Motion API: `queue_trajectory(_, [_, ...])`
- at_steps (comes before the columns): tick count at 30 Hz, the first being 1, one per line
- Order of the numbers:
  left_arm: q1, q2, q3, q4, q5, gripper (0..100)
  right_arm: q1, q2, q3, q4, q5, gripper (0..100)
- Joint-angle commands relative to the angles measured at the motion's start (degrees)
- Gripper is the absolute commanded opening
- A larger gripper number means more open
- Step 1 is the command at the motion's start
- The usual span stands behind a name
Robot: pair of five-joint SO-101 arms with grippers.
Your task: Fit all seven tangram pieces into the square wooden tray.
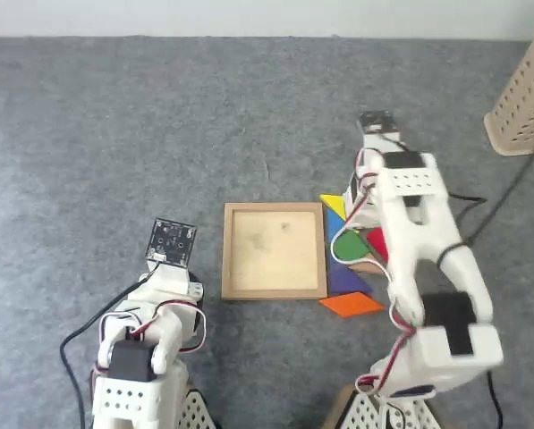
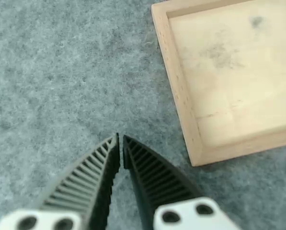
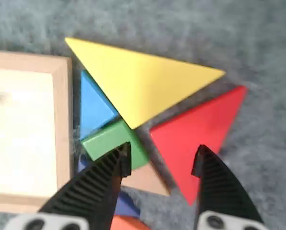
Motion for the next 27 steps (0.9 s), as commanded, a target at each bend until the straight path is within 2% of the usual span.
queue_trajectory(1, [-0.09,-1.23,-1.1,0.35,0.35,1,0.92,4.18,-4.4,-2.33,-0.79,28.2])
queue_trajectory(5, [-0.09,-1.23,-1.1,0.35,0.35,1,2.95,8.75,-6.68,-1.89,-0.79,32.8])
queue_trajectory(15, [-0.09,-1.23,-1.1,0.35,0.35,1,6.46,11.21,-5.98,-1.89,-0.53,32.4])
queue_trajectory(20, [-0.09,-1.23,-1.1,0.35,0.35,1,6.46,11.21,-4.22,-2.51,-0.35,28.8])
queue_trajectory(27, [-0.09,-1.23,-1.1,0.35,0.35,1,8.31,10.24,-5.27,0.04,-2.37,27.8])
